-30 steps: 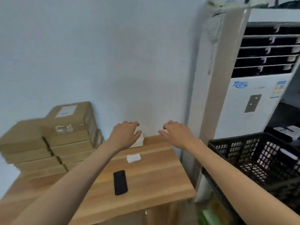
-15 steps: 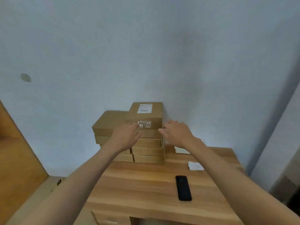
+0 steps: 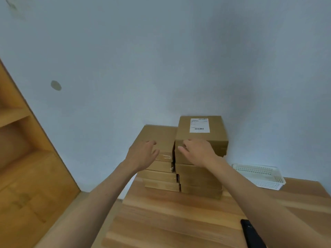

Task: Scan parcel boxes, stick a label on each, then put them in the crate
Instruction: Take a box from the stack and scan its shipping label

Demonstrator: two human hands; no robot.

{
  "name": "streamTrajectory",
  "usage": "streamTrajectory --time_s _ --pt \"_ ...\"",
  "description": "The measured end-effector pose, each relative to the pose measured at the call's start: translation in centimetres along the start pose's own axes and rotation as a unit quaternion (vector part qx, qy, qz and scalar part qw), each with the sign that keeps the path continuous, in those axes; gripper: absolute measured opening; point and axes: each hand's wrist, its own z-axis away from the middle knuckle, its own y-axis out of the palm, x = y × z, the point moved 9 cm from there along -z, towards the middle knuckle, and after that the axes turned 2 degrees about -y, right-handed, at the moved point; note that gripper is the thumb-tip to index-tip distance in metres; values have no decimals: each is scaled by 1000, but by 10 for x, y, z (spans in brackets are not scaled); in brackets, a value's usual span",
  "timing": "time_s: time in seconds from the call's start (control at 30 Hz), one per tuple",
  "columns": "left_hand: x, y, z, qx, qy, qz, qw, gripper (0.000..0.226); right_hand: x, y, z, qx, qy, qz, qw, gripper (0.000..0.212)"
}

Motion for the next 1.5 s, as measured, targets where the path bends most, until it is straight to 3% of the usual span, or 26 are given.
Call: streamTrajectory --time_s 0.4,0.6,0.7,1.0,1.23,1.4,1.5 --pt "132 77 -93 63 -43 40 996 47 35 96 -113 45 42 -55 997 34" --pt "193 122 -124 92 -51 69 992 40 32 159 -134 82 179 -88 977 36" --pt "215 141 -143 107 -56 105 987 38 26 177 -142 64 252 -94 961 41" --pt "233 191 -178 172 -136 341 914 38 11 195 -154 -13 366 -123 922 44" --pt "246 201 -176 151 -165 393 892 50 2 209 -159 11 398 -150 905 56" --pt "257 198 -156 132 -176 430 875 35 4 222 -148 18 394 -201 896 56" --pt "265 199 -135 109 -175 448 870 39 12 223 -133 -1 392 -231 891 55"
